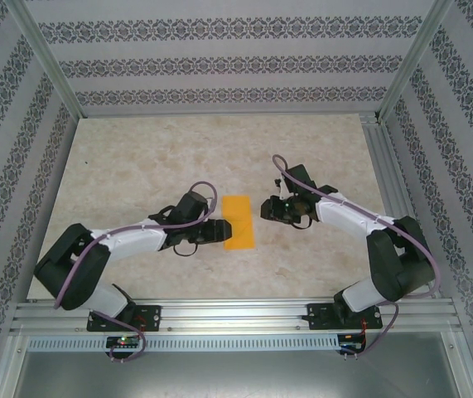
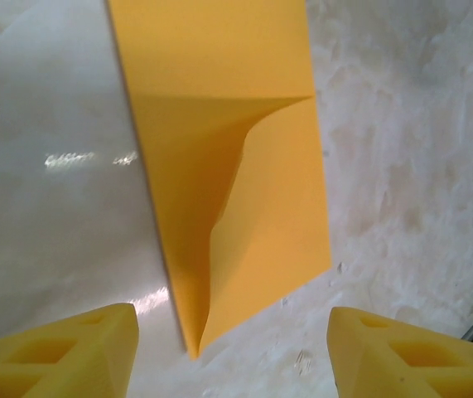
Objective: Fold a paper plane with a square sheet of paper (fold left side to right side)
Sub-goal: Turn over the paper at the center of the table.
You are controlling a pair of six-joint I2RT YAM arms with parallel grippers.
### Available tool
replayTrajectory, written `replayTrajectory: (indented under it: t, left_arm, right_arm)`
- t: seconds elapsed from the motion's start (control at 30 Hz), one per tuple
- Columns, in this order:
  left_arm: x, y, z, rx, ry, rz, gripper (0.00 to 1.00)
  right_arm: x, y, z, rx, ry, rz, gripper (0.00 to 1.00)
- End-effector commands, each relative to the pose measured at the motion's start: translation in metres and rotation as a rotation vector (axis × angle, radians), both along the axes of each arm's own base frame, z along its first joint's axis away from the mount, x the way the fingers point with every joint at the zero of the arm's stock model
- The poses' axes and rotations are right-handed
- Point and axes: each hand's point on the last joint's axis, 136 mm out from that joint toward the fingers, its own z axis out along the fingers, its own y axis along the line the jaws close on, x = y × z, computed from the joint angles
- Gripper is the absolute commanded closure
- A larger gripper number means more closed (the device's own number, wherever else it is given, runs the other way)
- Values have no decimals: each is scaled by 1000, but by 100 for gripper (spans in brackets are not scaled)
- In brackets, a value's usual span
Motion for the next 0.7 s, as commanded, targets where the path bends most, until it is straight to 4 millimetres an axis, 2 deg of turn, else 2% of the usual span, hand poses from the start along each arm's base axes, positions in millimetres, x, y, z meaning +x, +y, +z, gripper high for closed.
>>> replayTrajectory:
  t: [0.0, 0.1, 0.43, 0.57, 0.67]
  left_arm:
    - [22, -11, 7, -33, -46, -16, 39]
    - [30, -13, 0, -29, -39, -10, 43]
    - [40, -24, -3, -50, -39, -33, 72]
    - [40, -23, 0, -53, -46, -32, 84]
    - [40, -21, 5, -62, -55, -22, 92]
  right_arm:
    - [-3, 2, 3, 31, -37, 13, 62]
    - [-9, 7, 0, 76, -32, 15, 62]
    - [-20, 12, -15, 92, 7, 18, 62]
    - [-18, 24, -15, 160, 15, 13, 62]
    - [-17, 38, -12, 222, 17, 6, 58]
